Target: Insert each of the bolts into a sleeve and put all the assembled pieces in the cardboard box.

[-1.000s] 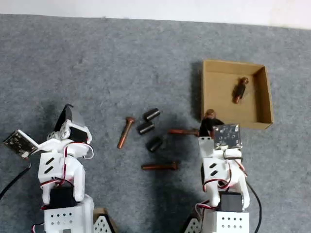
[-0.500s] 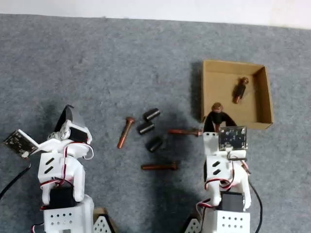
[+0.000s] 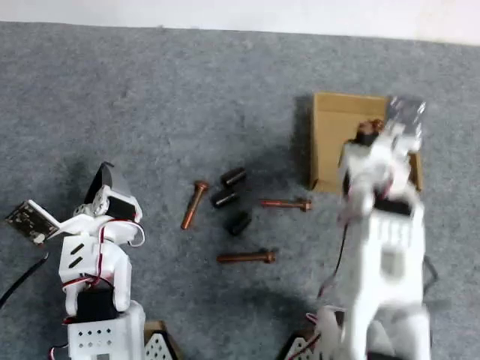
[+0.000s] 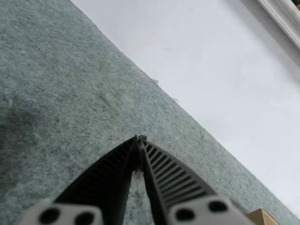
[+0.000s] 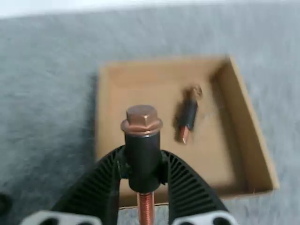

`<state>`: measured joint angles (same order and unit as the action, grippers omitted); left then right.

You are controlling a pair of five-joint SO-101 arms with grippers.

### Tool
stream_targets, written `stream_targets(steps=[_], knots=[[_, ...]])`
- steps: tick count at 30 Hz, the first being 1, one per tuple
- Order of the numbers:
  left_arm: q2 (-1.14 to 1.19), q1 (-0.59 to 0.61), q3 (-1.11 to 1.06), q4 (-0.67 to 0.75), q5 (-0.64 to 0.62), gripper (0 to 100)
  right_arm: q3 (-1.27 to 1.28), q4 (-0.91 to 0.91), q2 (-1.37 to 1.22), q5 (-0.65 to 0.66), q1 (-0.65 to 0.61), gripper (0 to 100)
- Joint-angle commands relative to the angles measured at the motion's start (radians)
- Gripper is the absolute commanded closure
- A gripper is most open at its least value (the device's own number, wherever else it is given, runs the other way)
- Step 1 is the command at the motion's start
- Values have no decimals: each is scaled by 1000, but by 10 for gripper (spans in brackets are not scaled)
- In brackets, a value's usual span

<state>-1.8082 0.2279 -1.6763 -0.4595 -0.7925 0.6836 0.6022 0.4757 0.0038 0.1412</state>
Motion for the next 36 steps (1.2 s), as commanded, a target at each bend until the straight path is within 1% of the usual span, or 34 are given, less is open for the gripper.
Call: stream_targets(steps=[1,4,7,11,16,19,25,27,33,36], knots=[[-10,1,-19,-2,6,983,-421,176,-355,-106,24,994],[-10,1,-19,-2,6,983,-615,291,-544,-184,21,994],[-10,1,-19,0,6,983,-727,306,-644,-253,18,994],[-10,1,-19,2,6,983,-728,219,-728,-270,1,994],[-10,1,-19,3,6,983,-730,151,-852,-272,-30,994],[-10,1,-19,3,6,983,-734,143,-900,-272,-31,994],[-10,1,-19,3,6,983,-731,143,-900,-264,-30,987],[-10,1,-19,2,6,983,-731,143,-900,-264,-31,958],[-10,1,-19,0,6,983,-728,145,-900,-264,-31,772],[-10,1,-19,0,6,983,-733,217,-894,-262,-30,757]])
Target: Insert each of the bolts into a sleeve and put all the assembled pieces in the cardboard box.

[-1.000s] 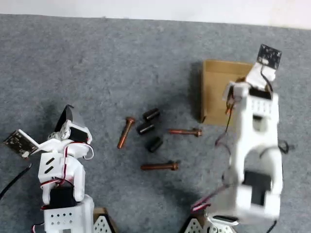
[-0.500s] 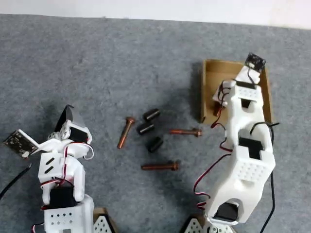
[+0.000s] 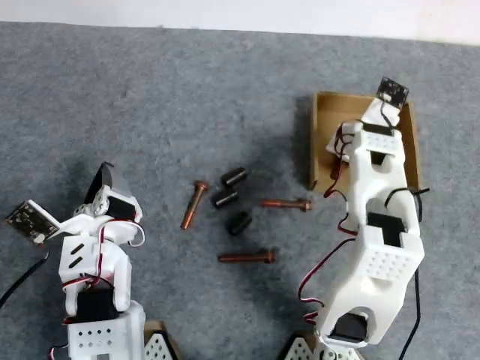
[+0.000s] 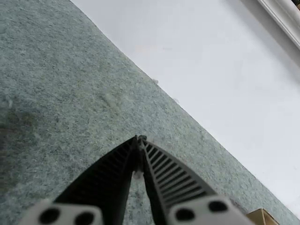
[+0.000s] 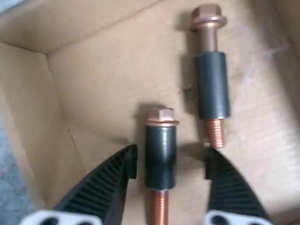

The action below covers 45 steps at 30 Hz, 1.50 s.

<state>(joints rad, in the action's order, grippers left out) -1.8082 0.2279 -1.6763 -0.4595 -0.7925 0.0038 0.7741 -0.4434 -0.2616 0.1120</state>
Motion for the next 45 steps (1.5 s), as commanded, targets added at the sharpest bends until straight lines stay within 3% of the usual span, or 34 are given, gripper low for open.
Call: stream_targets(steps=[1,6,12,23,31,39,45], knots=[[-10,1,-19,0,6,983,-56,99,38,3,-1,757],[-10,1,-19,0,6,983,-15,171,231,-6,-21,757],[-10,1,-19,0,6,983,305,19,498,0,-94,757],[-10,1,-19,0,6,983,835,-272,940,2,-438,757],[-10,1,-19,-2,6,983,1024,-503,966,2,-610,757],[-10,1,-19,3,5,983,1027,-515,964,-9,-685,757],[-10,1,-19,3,5,983,898,-515,862,-117,-736,757]])
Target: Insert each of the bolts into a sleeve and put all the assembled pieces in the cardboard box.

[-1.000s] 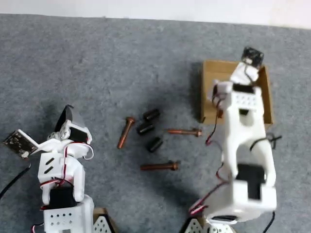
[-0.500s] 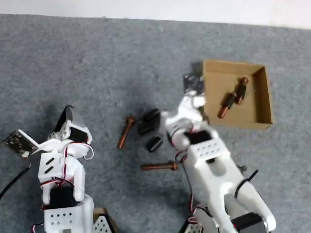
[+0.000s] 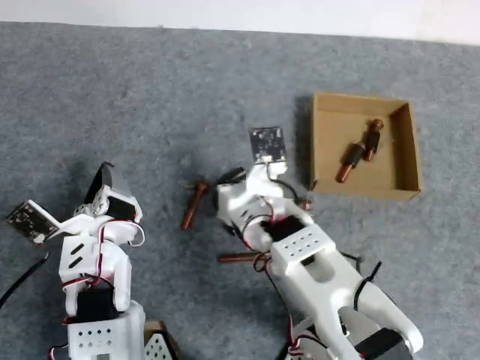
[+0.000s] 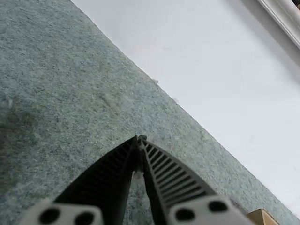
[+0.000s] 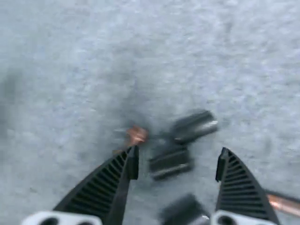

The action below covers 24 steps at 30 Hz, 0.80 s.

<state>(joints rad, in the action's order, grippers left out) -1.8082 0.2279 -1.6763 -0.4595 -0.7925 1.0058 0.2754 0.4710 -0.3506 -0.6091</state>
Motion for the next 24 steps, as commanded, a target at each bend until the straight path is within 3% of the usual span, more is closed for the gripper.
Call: stream_targets(steps=[1,6,11,17,24], knots=[[-10,1,-19,3,5,983,-136,-16,-107,-31,-15,757],[-10,1,-19,3,5,983,-331,-13,-397,-32,-31,757],[-10,1,-19,3,5,983,-467,102,-513,-38,-27,757],[-12,1,-19,3,5,983,-489,134,-547,-279,73,757],[-12,1,-19,3,5,983,-496,134,-648,-292,114,757]])
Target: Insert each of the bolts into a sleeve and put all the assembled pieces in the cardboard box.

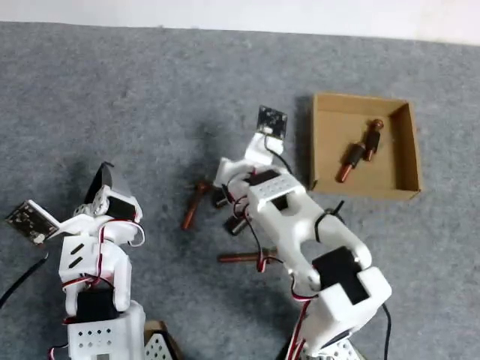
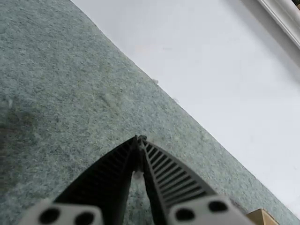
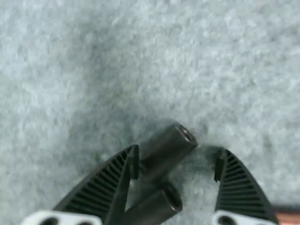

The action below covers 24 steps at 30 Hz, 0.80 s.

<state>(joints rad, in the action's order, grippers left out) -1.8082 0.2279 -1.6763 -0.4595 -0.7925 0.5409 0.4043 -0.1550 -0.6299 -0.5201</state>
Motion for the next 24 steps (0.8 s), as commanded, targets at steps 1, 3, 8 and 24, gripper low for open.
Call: stream_targets(steps=[1,3,8,24], knots=[[-12,1,-19,3,5,983,-31,5,-28,-12,25,757],[-12,1,-19,3,5,983,-31,7,-30,-9,25,757],[-12,1,-19,3,5,983,-31,58,-28,-9,10,757],[-12,1,-19,3,5,983,-31,120,-35,109,-31,935]])
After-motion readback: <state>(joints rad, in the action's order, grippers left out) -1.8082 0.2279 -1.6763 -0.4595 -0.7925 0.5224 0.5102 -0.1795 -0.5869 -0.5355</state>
